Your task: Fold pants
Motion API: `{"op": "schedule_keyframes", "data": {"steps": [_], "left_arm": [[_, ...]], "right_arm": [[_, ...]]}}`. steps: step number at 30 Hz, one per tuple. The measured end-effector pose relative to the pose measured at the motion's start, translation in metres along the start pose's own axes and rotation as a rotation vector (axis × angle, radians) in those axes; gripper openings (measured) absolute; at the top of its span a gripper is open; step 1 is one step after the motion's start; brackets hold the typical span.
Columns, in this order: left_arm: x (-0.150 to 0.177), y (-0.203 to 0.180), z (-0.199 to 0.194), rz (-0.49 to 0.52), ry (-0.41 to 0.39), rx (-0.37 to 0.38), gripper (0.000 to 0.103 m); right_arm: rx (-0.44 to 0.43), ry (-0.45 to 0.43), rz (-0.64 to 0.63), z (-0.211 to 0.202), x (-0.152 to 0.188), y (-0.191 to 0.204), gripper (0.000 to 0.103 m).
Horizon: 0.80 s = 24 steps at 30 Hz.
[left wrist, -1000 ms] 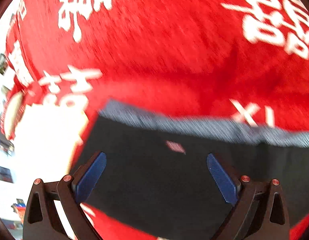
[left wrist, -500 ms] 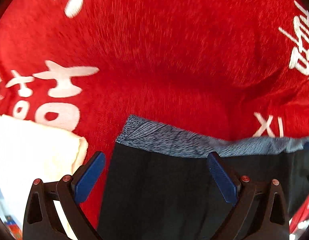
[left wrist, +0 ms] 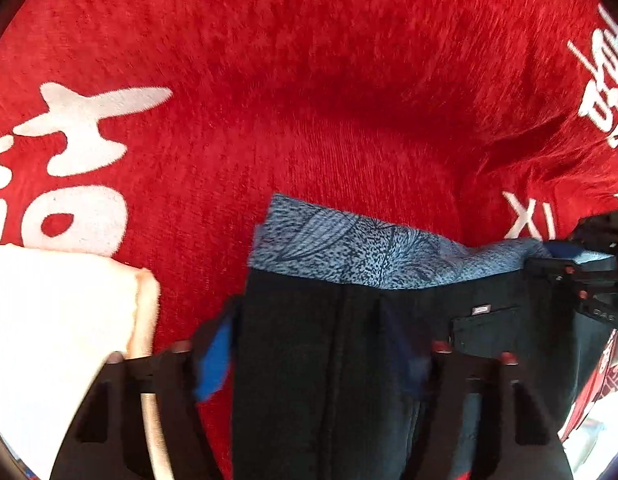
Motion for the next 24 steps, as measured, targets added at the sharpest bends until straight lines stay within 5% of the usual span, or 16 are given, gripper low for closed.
{"op": "schedule_keyframes", "data": {"steps": [4, 10, 13, 17, 21, 24], "left_arm": [[0.003, -0.002, -0.013, 0.038, -0.028, -0.032, 0.047], [0.009, -0.009, -0.009, 0.012, -0.056, -0.060, 0.049], [0.016, -0.008, -0.012, -0.057, -0.069, -0.121, 0.073], [0.030, -0.021, -0.030, -0.076, -0.091, -0.168, 0.075], [0.056, -0.065, -0.046, -0.054, -0.092, -0.168, 0.075], [0.078, -0.112, -0.048, -0.025, -0.085, -0.096, 0.075]], "right_arm": [[0.020, -0.029, -0.004, -0.007, -0.004, 0.008, 0.008], [0.032, -0.020, 0.064, -0.001, -0.005, 0.005, 0.008], [0.065, -0.044, 0.103, 0.001, -0.005, 0.009, 0.015], [0.028, -0.121, 0.181, -0.034, 0.014, 0.003, 0.064], [-0.083, -0.187, 0.361, -0.075, 0.068, -0.015, 0.064], [-0.189, -0.176, 0.546, -0.086, 0.122, -0.026, 0.064]]}}
Point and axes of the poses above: each gripper's, at about its wrist camera, not at the fingertips, and z roughly the way its jaws point, y to its left, x to its underside, the point moved 3 cm from there along z, roughly the way its jaws point, and after that the axes turned 6 degrees about x, right-handed, at the moved point
